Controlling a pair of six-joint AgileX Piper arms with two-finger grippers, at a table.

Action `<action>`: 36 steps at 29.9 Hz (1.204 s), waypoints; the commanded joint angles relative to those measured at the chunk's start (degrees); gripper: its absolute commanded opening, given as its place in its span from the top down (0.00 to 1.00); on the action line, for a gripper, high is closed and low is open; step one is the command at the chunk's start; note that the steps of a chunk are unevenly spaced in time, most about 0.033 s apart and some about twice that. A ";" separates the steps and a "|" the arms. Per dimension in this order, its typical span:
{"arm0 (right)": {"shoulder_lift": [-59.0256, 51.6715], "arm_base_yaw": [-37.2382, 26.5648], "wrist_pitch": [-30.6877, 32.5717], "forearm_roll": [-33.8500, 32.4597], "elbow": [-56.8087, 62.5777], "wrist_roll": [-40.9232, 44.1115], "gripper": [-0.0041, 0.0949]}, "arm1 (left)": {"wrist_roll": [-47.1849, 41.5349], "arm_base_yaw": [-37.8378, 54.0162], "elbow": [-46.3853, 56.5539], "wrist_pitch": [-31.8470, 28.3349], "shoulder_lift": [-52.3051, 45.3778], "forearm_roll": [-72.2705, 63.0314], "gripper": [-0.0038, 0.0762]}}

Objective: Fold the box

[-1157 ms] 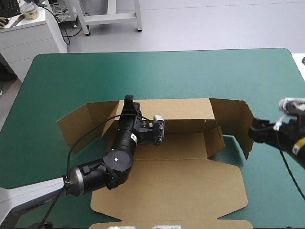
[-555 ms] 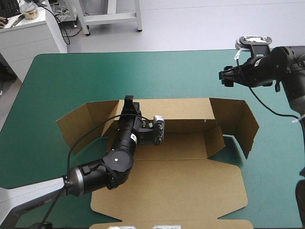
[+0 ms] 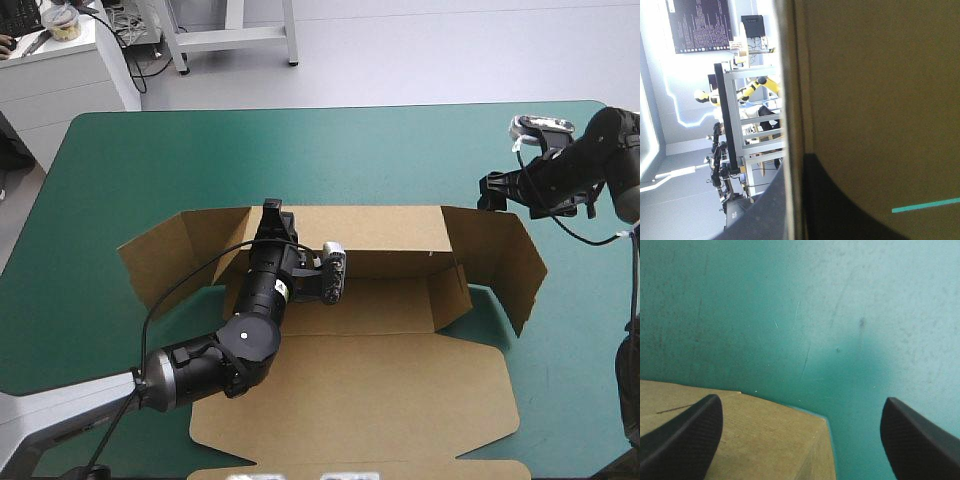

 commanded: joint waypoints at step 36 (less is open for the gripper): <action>-28.61 -3.04 -12.72 23.96 38.31 -44.05 0.15 | -0.69 -0.44 -1.49 1.78 -2.05 3.21 0.96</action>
